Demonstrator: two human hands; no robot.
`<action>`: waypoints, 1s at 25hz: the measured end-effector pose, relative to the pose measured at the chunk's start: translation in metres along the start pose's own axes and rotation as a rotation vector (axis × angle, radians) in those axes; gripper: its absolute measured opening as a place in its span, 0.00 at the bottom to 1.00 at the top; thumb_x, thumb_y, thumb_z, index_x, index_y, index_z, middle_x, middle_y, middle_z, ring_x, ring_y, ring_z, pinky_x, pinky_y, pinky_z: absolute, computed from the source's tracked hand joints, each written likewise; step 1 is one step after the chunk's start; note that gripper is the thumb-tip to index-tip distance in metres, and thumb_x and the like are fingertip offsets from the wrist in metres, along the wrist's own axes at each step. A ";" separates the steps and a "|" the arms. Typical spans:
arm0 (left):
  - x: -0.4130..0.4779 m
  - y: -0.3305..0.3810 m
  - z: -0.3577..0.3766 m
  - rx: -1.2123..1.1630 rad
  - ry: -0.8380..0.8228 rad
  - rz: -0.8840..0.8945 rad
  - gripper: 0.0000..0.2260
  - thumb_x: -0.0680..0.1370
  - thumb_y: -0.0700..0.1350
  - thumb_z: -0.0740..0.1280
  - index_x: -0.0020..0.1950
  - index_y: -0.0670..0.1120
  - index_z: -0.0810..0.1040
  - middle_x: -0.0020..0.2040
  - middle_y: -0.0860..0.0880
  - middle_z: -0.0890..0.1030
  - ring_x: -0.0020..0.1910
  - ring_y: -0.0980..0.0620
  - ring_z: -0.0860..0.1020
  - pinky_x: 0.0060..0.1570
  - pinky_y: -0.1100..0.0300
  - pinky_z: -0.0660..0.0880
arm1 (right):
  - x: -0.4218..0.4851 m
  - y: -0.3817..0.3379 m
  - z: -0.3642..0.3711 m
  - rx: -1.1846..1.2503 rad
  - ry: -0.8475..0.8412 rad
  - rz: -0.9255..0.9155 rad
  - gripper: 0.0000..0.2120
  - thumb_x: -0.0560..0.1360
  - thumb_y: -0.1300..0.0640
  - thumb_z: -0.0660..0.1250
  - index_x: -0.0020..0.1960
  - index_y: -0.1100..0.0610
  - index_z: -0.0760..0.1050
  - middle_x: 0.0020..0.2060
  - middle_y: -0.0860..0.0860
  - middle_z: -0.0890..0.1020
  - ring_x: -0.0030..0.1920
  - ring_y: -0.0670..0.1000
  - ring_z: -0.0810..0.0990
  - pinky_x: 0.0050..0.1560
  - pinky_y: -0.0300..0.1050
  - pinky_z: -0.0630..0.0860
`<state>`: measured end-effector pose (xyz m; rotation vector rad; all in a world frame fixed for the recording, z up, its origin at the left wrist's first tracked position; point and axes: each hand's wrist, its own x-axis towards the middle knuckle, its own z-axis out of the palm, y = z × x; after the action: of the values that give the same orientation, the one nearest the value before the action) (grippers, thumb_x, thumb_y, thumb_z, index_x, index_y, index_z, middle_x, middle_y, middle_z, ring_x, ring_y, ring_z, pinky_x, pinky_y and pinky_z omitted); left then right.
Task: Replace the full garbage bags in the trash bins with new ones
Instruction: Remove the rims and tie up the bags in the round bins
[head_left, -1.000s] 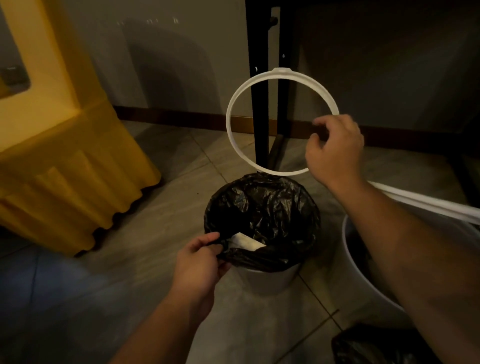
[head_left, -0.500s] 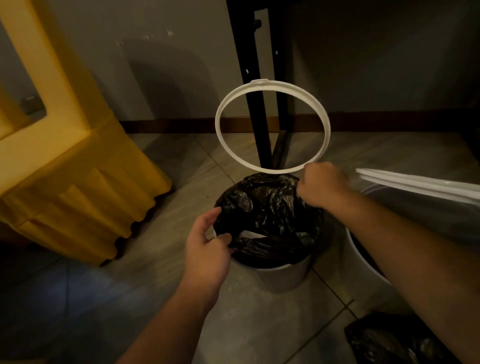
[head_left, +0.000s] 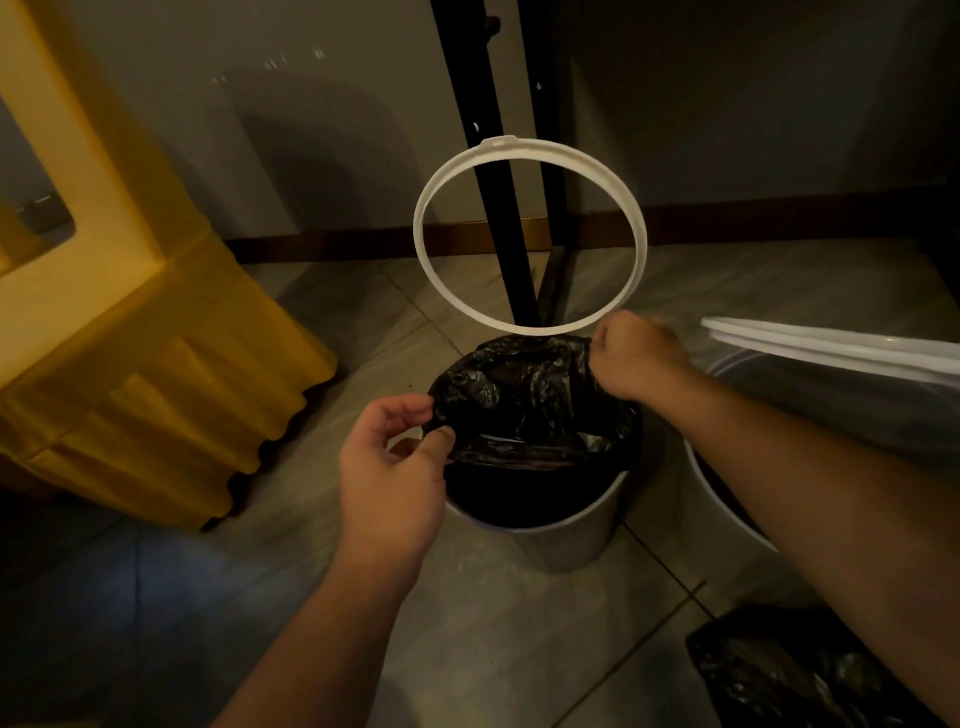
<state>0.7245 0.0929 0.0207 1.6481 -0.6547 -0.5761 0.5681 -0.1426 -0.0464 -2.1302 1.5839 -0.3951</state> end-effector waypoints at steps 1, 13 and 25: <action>-0.002 0.000 -0.001 -0.008 0.000 0.000 0.13 0.77 0.34 0.73 0.49 0.54 0.83 0.49 0.55 0.84 0.41 0.59 0.84 0.36 0.67 0.78 | -0.001 -0.002 0.001 0.024 0.013 -0.021 0.05 0.80 0.53 0.63 0.47 0.51 0.76 0.41 0.51 0.78 0.39 0.52 0.76 0.36 0.45 0.69; -0.027 -0.015 -0.024 -0.248 0.071 -0.138 0.14 0.78 0.32 0.70 0.46 0.52 0.85 0.42 0.57 0.85 0.47 0.51 0.87 0.46 0.56 0.84 | 0.003 0.000 -0.004 0.517 -0.077 0.115 0.13 0.81 0.50 0.60 0.49 0.55 0.81 0.45 0.54 0.82 0.46 0.56 0.81 0.40 0.47 0.73; -0.075 -0.063 -0.023 0.243 -0.074 -0.340 0.19 0.81 0.34 0.64 0.64 0.53 0.83 0.51 0.51 0.89 0.49 0.46 0.87 0.53 0.54 0.83 | -0.012 0.010 0.006 0.128 -0.087 -0.123 0.04 0.77 0.53 0.71 0.43 0.48 0.79 0.41 0.50 0.83 0.42 0.53 0.82 0.42 0.49 0.80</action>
<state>0.6937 0.1695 -0.0364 1.9929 -0.5144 -0.8307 0.5595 -0.1318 -0.0561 -2.1227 1.3483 -0.4261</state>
